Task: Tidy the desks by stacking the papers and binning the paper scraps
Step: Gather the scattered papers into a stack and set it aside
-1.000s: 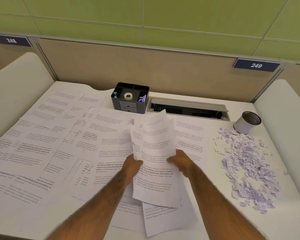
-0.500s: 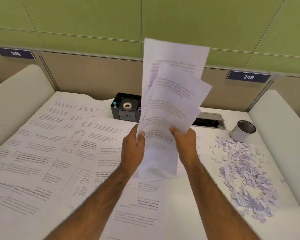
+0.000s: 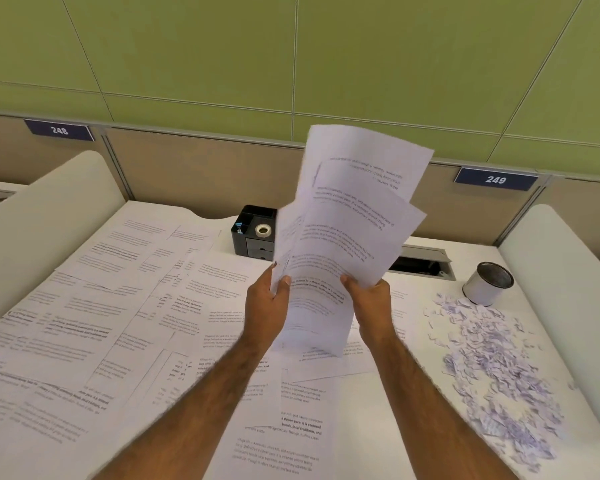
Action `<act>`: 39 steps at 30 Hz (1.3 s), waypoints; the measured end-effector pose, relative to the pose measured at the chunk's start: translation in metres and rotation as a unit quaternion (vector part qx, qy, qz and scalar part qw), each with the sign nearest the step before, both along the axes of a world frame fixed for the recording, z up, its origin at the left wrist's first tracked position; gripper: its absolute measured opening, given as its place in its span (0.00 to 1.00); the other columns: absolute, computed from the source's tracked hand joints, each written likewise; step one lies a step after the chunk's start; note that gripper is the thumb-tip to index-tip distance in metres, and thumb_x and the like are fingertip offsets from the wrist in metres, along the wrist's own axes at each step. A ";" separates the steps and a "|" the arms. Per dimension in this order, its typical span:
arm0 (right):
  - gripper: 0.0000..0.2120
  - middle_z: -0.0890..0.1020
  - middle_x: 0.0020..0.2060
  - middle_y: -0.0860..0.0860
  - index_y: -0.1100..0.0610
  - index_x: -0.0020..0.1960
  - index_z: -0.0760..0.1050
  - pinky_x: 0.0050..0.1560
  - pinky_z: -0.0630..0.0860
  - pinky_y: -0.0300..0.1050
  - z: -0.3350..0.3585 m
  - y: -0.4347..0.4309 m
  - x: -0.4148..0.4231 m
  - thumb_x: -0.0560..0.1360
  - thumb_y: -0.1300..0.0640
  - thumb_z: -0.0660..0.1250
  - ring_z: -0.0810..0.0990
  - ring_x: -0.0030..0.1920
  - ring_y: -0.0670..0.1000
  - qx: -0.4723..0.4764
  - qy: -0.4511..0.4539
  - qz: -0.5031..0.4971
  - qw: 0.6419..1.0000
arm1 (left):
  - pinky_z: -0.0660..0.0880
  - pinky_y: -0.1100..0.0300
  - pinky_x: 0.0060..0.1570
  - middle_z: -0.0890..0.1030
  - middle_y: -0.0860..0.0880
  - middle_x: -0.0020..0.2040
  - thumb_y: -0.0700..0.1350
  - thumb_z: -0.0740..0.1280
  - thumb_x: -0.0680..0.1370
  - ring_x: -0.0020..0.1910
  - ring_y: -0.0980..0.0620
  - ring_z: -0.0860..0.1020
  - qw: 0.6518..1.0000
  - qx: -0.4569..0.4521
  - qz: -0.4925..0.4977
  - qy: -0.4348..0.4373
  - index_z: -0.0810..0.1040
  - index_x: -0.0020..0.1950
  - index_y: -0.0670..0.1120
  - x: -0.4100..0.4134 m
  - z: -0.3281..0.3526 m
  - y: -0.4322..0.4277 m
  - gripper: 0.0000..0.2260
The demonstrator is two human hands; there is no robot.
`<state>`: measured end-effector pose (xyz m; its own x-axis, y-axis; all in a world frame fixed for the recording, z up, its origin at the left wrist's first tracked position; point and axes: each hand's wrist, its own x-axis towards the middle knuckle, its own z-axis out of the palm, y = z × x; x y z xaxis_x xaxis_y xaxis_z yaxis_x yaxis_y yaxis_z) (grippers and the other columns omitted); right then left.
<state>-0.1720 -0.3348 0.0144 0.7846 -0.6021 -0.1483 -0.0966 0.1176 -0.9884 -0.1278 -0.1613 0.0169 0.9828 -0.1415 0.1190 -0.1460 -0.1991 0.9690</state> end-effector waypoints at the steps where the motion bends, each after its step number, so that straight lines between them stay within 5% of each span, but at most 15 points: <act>1: 0.13 0.85 0.51 0.50 0.52 0.60 0.77 0.53 0.83 0.59 -0.001 0.000 -0.001 0.77 0.56 0.73 0.85 0.51 0.56 -0.005 0.000 0.003 1.000 | 0.79 0.71 0.37 0.79 0.56 0.53 0.46 0.65 0.83 0.47 0.58 0.80 1.000 -0.011 0.002 0.008 0.73 0.63 0.53 -0.001 0.000 0.000 0.08; 11: 0.11 0.87 0.49 0.50 0.50 0.57 0.80 0.51 0.83 0.63 -0.013 -0.003 -0.008 0.77 0.59 0.73 0.86 0.49 0.58 0.012 0.013 0.005 1.000 | 0.76 0.69 0.34 0.80 0.62 0.46 0.46 0.68 0.82 0.43 0.57 0.81 0.998 -0.050 0.001 0.041 0.74 0.49 0.62 -0.005 -0.008 0.000 0.10; 15: 0.14 0.87 0.49 0.50 0.52 0.59 0.80 0.50 0.84 0.61 -0.013 -0.002 -0.011 0.74 0.58 0.76 0.86 0.49 0.58 0.019 -0.006 0.005 1.000 | 0.81 0.63 0.36 0.84 0.58 0.48 0.50 0.72 0.79 0.45 0.53 0.84 0.996 -0.068 -0.010 0.057 0.77 0.54 0.59 -0.003 -0.011 0.003 0.07; 22: 0.21 0.85 0.53 0.51 0.52 0.63 0.77 0.49 0.84 0.55 -0.016 -0.006 -0.020 0.73 0.54 0.76 0.85 0.53 0.57 0.009 -0.042 0.020 0.999 | 0.85 0.54 0.42 0.82 0.50 0.56 0.63 0.70 0.73 0.50 0.47 0.84 0.995 -0.087 -0.007 0.043 0.72 0.67 0.53 -0.002 -0.014 0.014 0.26; 26: 0.20 0.84 0.53 0.50 0.48 0.64 0.74 0.50 0.84 0.56 -0.023 -0.004 -0.020 0.73 0.56 0.71 0.84 0.54 0.57 -0.003 -0.030 0.031 0.999 | 0.82 0.61 0.37 0.84 0.51 0.52 0.62 0.73 0.73 0.49 0.47 0.85 0.993 -0.095 -0.019 0.064 0.75 0.60 0.56 -0.002 -0.016 0.015 0.20; 29: 0.19 0.84 0.53 0.51 0.49 0.64 0.74 0.52 0.84 0.58 -0.025 -0.006 -0.021 0.73 0.59 0.69 0.83 0.54 0.57 -0.004 -0.029 0.049 0.998 | 0.82 0.61 0.38 0.86 0.53 0.49 0.70 0.72 0.68 0.48 0.48 0.86 0.991 -0.116 -0.022 0.067 0.77 0.59 0.54 0.000 -0.022 0.020 0.27; 31: 0.20 0.83 0.54 0.52 0.50 0.63 0.74 0.55 0.83 0.60 -0.026 -0.011 -0.022 0.74 0.64 0.68 0.82 0.56 0.58 0.001 -0.012 0.070 0.997 | 0.82 0.60 0.38 0.86 0.51 0.49 0.76 0.66 0.67 0.47 0.49 0.86 0.987 -0.139 -0.017 0.074 0.78 0.59 0.51 0.002 -0.027 0.025 0.34; 34: 0.24 0.83 0.55 0.52 0.50 0.63 0.74 0.59 0.80 0.63 -0.029 -0.014 -0.025 0.68 0.61 0.67 0.81 0.58 0.58 0.000 0.025 0.113 0.993 | 0.81 0.60 0.38 0.85 0.49 0.50 0.71 0.58 0.75 0.49 0.46 0.85 0.980 -0.173 0.014 0.097 0.77 0.60 0.50 0.003 -0.032 0.030 0.28; 37: 0.26 0.84 0.56 0.53 0.51 0.64 0.76 0.62 0.78 0.65 -0.033 -0.010 -0.027 0.66 0.60 0.67 0.80 0.59 0.59 -0.002 0.043 0.149 0.988 | 0.81 0.61 0.38 0.85 0.47 0.49 0.78 0.63 0.68 0.48 0.48 0.86 0.985 -0.154 0.003 0.081 0.77 0.61 0.48 0.002 -0.031 0.026 0.38; 39: 0.25 0.84 0.56 0.54 0.52 0.63 0.77 0.63 0.77 0.64 -0.033 -0.008 -0.028 0.66 0.60 0.69 0.80 0.60 0.59 0.001 0.046 0.168 0.985 | 0.82 0.60 0.37 0.85 0.48 0.49 0.73 0.70 0.68 0.48 0.48 0.85 0.990 -0.120 -0.008 0.073 0.78 0.59 0.51 0.001 -0.029 0.022 0.31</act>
<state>-0.2000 -0.3424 -0.0191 0.9226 -0.3098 -0.2297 -0.2202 0.0660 -0.9732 -0.1264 -0.1395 -0.0119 0.9897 -0.1427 0.0081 -0.0024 0.0399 0.9992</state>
